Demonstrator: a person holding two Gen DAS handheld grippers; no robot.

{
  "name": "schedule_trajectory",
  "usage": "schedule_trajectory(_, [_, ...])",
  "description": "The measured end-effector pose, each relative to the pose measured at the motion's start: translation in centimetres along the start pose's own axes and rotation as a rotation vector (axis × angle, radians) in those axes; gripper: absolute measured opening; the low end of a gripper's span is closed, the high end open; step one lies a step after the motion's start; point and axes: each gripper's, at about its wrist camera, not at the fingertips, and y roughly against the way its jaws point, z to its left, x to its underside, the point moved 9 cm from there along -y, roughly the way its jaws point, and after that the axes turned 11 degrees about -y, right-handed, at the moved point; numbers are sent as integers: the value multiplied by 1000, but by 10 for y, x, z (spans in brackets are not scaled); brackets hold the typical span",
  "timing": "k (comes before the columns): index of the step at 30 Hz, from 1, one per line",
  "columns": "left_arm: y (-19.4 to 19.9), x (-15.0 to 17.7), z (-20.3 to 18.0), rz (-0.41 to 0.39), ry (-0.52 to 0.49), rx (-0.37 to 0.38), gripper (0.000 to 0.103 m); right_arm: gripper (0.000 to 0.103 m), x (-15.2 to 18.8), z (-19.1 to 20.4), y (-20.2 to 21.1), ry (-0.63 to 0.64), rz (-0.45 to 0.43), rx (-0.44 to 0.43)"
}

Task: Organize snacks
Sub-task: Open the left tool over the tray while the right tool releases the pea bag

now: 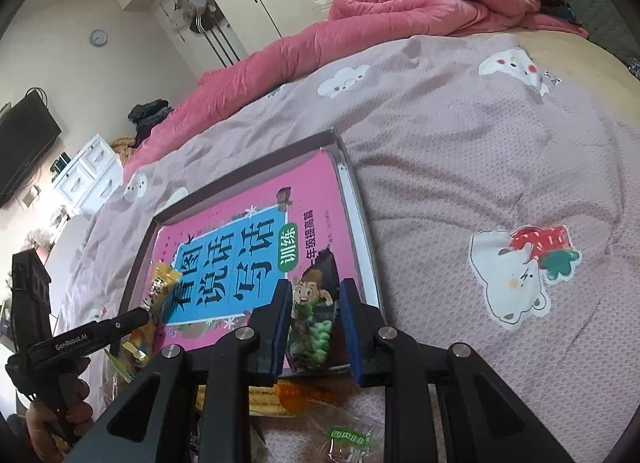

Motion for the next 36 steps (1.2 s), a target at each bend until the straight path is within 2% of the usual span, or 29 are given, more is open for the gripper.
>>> schedule_trajectory(3, [1, -1, 2, -1, 8, -1, 40, 26, -2, -1, 0, -5, -3, 3])
schedule_trajectory(5, [3, -2, 2, -8, 14, 4, 46, 26, -3, -2, 1, -11, -9, 3])
schedule_trajectory(11, [14, -9, -2, -43, 6, 14, 54, 26, -6, -1, 6, -26, -24, -11])
schedule_trajectory(16, [26, -12, -6, -72, -11, 14, 58, 28, -7, 3, 11, -23, -33, -22])
schedule_trajectory(20, [39, -15, -4, -101, -14, 10, 64, 35, -7, 10, 15, -9, -43, -45])
schedule_trajectory(28, [56, -16, 1, -132, -15, -7, 73, 43, -3, 27, 20, 53, -49, -71])
schedule_trajectory(36, [64, -7, -1, -130, -36, -21, 75, 50, 5, 36, 28, 96, -51, -74])
